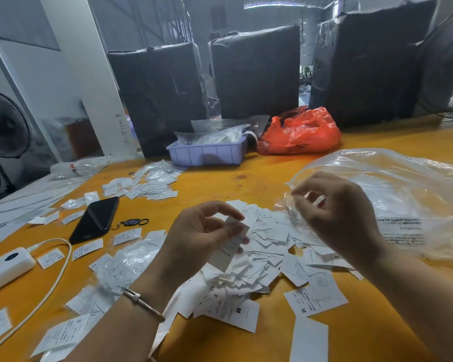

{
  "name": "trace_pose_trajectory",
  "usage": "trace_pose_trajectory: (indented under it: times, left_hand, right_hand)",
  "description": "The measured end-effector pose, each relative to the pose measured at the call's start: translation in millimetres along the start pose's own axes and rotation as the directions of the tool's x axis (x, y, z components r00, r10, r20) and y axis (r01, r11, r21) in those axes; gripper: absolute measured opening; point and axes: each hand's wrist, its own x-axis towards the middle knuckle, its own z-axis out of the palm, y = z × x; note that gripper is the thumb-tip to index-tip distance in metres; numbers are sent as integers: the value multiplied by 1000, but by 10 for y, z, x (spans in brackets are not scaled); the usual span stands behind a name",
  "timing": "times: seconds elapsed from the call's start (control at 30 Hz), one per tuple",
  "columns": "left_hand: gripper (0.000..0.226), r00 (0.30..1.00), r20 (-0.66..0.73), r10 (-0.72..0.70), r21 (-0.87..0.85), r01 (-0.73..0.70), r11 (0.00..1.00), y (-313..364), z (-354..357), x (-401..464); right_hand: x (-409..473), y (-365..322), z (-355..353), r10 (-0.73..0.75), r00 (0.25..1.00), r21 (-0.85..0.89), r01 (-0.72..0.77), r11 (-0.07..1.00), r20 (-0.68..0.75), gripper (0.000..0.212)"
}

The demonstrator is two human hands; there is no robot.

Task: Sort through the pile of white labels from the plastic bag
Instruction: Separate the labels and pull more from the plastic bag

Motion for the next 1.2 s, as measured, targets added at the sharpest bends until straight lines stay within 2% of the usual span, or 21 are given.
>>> trace_pose_trajectory:
  times: [0.1, 0.2, 0.3, 0.4, 0.5, 0.73, 0.83, 0.9, 1.0, 1.1, 1.2]
  left_hand:
    - [12, 1000, -13, -10, 31, 10, 999, -15, -58, 7]
    - [8, 999, -20, -35, 102, 37, 994, -56, -118, 41]
    - [9, 996, -42, -79, 142, 84, 986, -110, -188, 67]
    - [8, 991, -100, -90, 206, 109, 973, -167, -247, 92]
    - [11, 981, -183, -56, 328, 115, 938, -189, -304, 126]
    - [7, 974, -202, -103, 270, 157, 950, -196, -392, 113]
    - [5, 976, -206, -72, 338, 140, 930, -206, -442, 134]
    - [1, 975, -216, -62, 414, 149, 898, -213, -501, 138]
    - [17, 964, -246, -96, 538, 219, 814, -251, -581, 132]
    - [21, 950, -279, -141, 650, 295, 700, -274, -655, 129]
    - [20, 931, -304, -201, 698, 361, 619, -287, -713, 134]
  right_hand:
    - [79, 231, -52, 130, 991, -307, -133, 942, -32, 15]
    - [123, 409, -65, 290, 956, -546, -220, 809, 45, 28]
    - [133, 498, -58, 422, 897, -693, -222, 686, 129, 35]
    - [128, 552, -28, 469, 869, -724, -220, 654, 160, 33]
    - [136, 583, -25, 464, 873, -722, -222, 655, 152, 26]
    - [142, 640, -65, 443, 883, -722, -204, 662, 156, 15]
    - [147, 631, -69, 438, 888, -709, -219, 671, 141, 14]
    - [144, 624, -60, 415, 904, -718, -219, 661, 106, 17]
    - [143, 631, -51, 432, 895, -726, -222, 651, 113, 32]
    - [129, 643, -46, 445, 883, -756, -186, 627, 152, 22]
    - [139, 646, -58, 430, 894, -753, -193, 629, 130, 15]
